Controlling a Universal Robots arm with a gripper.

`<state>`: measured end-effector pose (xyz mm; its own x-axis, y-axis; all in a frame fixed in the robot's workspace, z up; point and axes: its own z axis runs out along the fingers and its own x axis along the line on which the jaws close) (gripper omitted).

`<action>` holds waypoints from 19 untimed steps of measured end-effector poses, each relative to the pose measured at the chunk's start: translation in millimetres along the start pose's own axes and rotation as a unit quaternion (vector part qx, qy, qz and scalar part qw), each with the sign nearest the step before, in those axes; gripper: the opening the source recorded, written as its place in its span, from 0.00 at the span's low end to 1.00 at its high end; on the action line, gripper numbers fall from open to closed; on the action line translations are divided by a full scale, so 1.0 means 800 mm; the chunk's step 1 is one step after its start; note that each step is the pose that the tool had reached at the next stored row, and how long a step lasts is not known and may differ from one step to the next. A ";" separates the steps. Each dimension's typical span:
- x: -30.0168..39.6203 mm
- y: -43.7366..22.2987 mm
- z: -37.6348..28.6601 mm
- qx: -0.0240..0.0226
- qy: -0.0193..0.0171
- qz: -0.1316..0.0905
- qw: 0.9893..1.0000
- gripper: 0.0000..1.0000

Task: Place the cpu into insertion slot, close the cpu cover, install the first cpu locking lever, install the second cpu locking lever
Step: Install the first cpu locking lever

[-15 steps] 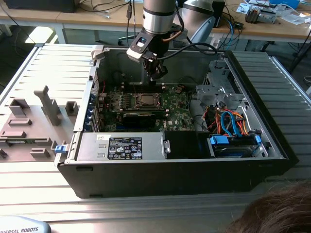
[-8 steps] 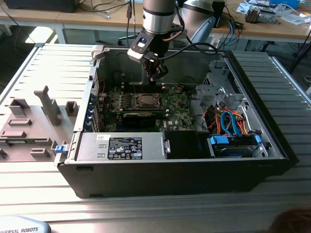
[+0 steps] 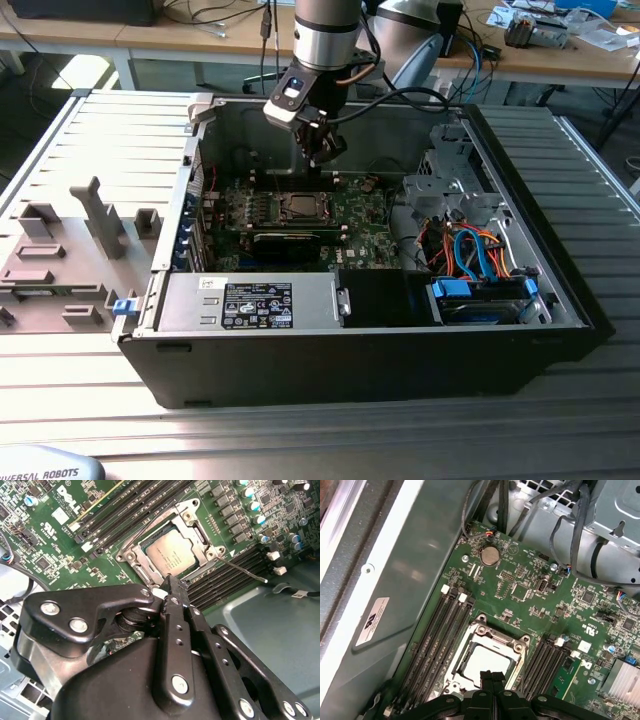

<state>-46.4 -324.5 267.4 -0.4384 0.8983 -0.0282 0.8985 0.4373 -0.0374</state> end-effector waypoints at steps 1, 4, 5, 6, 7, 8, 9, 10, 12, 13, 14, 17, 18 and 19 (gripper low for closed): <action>0.0000 0.0000 0.0000 0.000 0.000 -0.001 1.000 0.11; 0.0000 0.0000 0.0000 0.000 0.000 -0.004 1.000 0.11; 0.0000 0.0000 0.0000 0.000 0.000 -0.006 1.000 0.11; 0.0000 0.0000 0.0000 0.000 0.000 -0.007 1.000 0.11; 0.0000 0.0000 0.0000 0.000 0.000 -0.009 1.000 0.11; 0.0000 0.0000 0.0000 0.000 0.000 -0.010 1.000 0.11; 0.0000 0.0000 0.0000 0.000 0.000 -0.010 1.000 0.11; 0.0000 0.0000 0.0000 0.000 0.000 -0.012 1.000 0.11; 0.0000 0.0000 0.0000 0.000 -0.001 -0.015 1.000 0.11; 0.0000 0.0000 0.0000 0.000 -0.001 -0.016 1.000 0.11; 0.0000 0.0000 0.0000 0.000 -0.001 -0.017 1.000 0.11; 0.0000 0.0000 0.0000 -0.001 -0.001 -0.019 1.000 0.11; 0.0000 0.0000 0.0000 -0.001 -0.001 -0.021 1.000 0.11; 0.0000 0.0000 0.0000 -0.001 -0.001 -0.021 1.000 0.11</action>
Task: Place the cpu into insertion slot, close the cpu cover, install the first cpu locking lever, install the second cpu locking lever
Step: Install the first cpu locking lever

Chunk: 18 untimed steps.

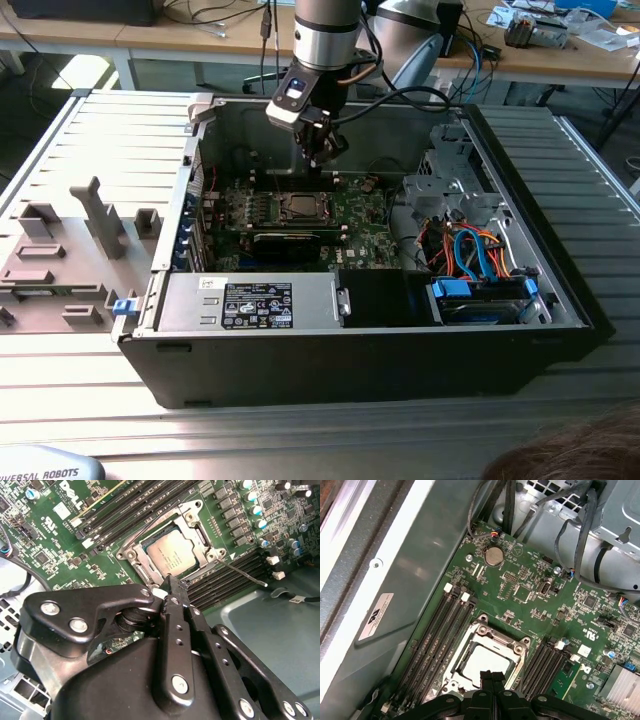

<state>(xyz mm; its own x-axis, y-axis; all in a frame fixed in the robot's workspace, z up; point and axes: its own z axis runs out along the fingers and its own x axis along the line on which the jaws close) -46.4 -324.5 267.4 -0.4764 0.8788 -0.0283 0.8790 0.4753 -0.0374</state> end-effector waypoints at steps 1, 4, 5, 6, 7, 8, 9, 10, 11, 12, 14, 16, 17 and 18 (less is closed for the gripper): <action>0.0000 0.0000 0.0000 0.000 0.000 -0.001 1.000 0.11; 0.0000 0.0000 0.0000 0.000 0.000 -0.004 1.000 0.11; 0.0000 0.0000 0.0000 0.000 0.000 -0.005 1.000 0.11; 0.0000 0.0000 0.0000 0.000 0.000 -0.006 1.000 0.11; 0.0000 0.0000 0.0000 0.000 0.000 -0.007 1.000 0.11; 0.0000 0.0000 0.0000 0.000 0.000 -0.008 1.000 0.11; 0.0000 0.0000 0.0000 0.000 0.000 -0.009 1.000 0.11; 0.0000 0.0000 0.0000 0.000 0.000 -0.010 1.000 0.11; 0.0000 0.0000 0.0000 0.000 0.000 -0.010 1.000 0.11; 0.0000 0.0000 0.0000 0.000 0.000 -0.011 1.000 0.11; 0.0000 0.0000 0.0000 0.000 -0.001 -0.013 1.000 0.11; 0.0000 0.0000 0.0000 0.000 -0.001 -0.015 1.000 0.11; 0.0000 0.0000 0.0000 0.000 -0.001 -0.016 1.000 0.11; 0.0000 0.0000 0.0000 0.000 -0.001 -0.017 1.000 0.11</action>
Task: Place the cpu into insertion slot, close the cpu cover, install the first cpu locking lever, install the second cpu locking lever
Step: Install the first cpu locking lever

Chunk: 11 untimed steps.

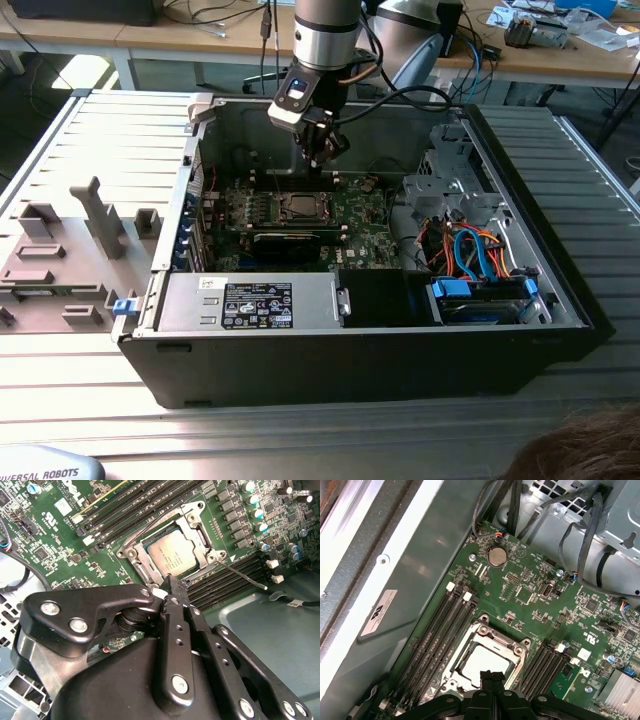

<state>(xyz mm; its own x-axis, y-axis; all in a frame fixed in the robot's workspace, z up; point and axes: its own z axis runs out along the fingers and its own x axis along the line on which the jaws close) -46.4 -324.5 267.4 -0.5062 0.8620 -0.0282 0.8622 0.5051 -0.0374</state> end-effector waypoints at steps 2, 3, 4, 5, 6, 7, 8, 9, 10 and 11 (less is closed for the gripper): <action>0.0000 0.0000 0.0000 0.000 0.000 -0.002 1.000 0.11; 0.0000 0.0000 0.0000 0.000 0.000 -0.003 1.000 0.11; 0.0000 0.0000 0.0000 0.000 0.000 -0.003 1.000 0.11; 0.0000 0.0000 0.0000 0.000 0.000 -0.004 1.000 0.11; 0.0000 0.0000 0.0000 0.000 0.000 -0.005 1.000 0.11; 0.0000 0.0000 0.0000 0.000 0.000 -0.006 1.000 0.11; 0.0000 0.0000 0.0000 0.000 0.000 -0.007 1.000 0.11; 0.0000 0.0000 0.0000 0.000 0.000 -0.008 1.000 0.11; 0.0000 0.0000 0.0000 0.000 0.000 -0.009 1.000 0.11; 0.0000 0.0000 0.0000 0.000 0.000 -0.010 1.000 0.11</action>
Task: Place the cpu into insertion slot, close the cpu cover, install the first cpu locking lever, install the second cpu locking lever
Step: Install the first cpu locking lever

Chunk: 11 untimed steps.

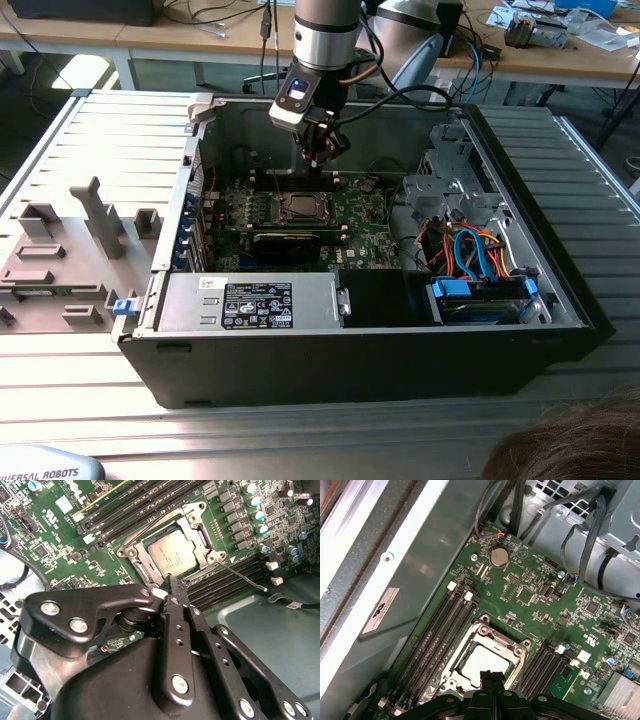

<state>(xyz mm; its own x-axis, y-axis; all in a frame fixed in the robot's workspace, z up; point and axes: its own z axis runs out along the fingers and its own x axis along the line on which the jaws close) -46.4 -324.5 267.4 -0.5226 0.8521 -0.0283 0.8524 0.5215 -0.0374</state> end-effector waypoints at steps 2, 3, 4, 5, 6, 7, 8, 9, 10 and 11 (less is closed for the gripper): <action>0.0000 0.0000 0.0000 0.000 0.000 -0.001 1.000 0.11; 0.0000 0.0000 0.0000 0.000 0.000 -0.002 1.000 0.11; 0.0000 0.0000 0.0000 0.000 0.000 -0.003 1.000 0.11; 0.0000 0.0000 0.0000 0.000 0.000 -0.003 1.000 0.11; 0.0000 0.0000 0.0000 0.000 0.000 -0.004 1.000 0.11; 0.0000 0.0000 0.0000 0.000 0.000 -0.004 1.000 0.11; 0.0000 0.0000 0.0000 0.000 0.000 -0.005 1.000 0.11; 0.0000 0.0000 0.0000 0.000 0.000 -0.006 1.000 0.11; 0.0000 0.0000 0.0000 0.000 0.000 -0.007 1.000 0.11; 0.0000 0.0000 0.0000 0.000 0.000 -0.008 1.000 0.11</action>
<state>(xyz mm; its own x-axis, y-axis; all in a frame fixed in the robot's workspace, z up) -46.4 -324.5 267.4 -0.5367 0.8433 -0.0283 0.8436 0.5357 -0.0374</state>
